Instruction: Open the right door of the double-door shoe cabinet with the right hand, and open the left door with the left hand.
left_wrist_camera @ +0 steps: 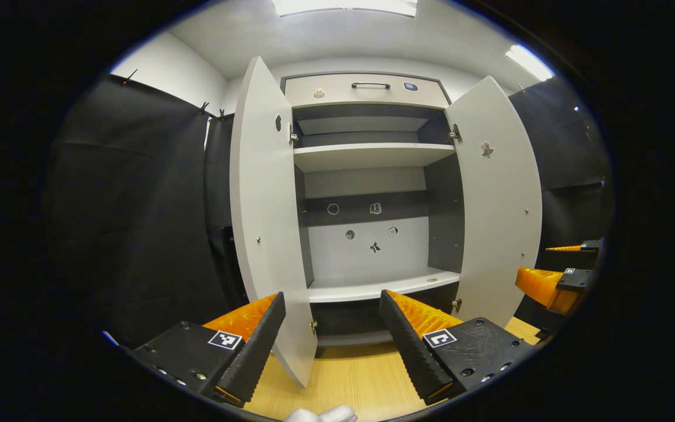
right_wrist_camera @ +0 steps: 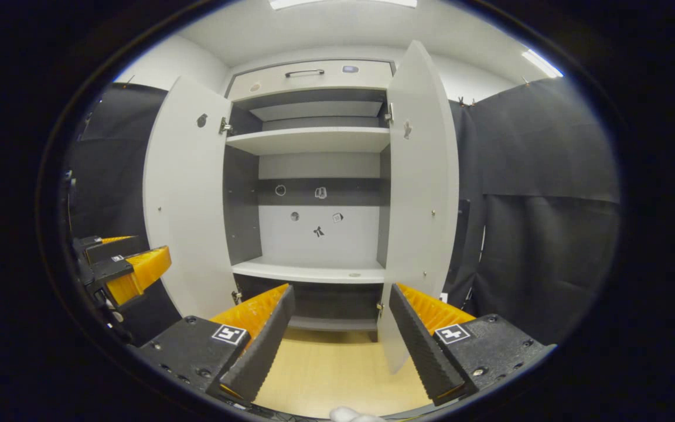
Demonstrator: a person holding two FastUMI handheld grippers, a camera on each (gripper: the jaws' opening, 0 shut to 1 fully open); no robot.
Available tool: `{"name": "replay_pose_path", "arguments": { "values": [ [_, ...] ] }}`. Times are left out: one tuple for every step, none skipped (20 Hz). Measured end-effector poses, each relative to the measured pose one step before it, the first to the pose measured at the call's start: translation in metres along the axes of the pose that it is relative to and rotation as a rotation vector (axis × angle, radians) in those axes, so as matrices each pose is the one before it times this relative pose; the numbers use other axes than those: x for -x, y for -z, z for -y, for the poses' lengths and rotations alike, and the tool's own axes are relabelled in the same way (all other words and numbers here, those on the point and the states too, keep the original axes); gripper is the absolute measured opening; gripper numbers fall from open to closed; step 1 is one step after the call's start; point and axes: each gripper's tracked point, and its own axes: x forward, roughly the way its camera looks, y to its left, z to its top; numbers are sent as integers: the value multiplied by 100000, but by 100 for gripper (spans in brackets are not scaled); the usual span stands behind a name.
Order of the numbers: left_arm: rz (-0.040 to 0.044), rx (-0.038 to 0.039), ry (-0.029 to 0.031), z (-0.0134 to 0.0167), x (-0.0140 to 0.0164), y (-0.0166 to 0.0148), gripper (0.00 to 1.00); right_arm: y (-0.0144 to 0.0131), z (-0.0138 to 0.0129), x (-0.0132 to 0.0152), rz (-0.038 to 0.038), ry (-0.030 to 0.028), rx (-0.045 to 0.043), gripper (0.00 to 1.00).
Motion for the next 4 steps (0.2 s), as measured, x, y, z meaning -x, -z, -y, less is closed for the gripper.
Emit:
{"name": "replay_pose_path", "arguments": {
  "values": [
    [-523, 132, 120, 73, 1, 147, 96, -175, 83, 78, 535, 343, -62, 98],
    [-458, 117, 165, 108, 40, 210, 96, -76, -2, -14, 382, 169, -270, 100],
    [-195, 167, 188, 22, 30, 69, 96, -121, -74, -57, 275, 27, -316, 100],
    [-28, 89, -128, -25, 41, 24, 96, -117, -82, -150, 346, 56, -251, 100]
  ]
}}
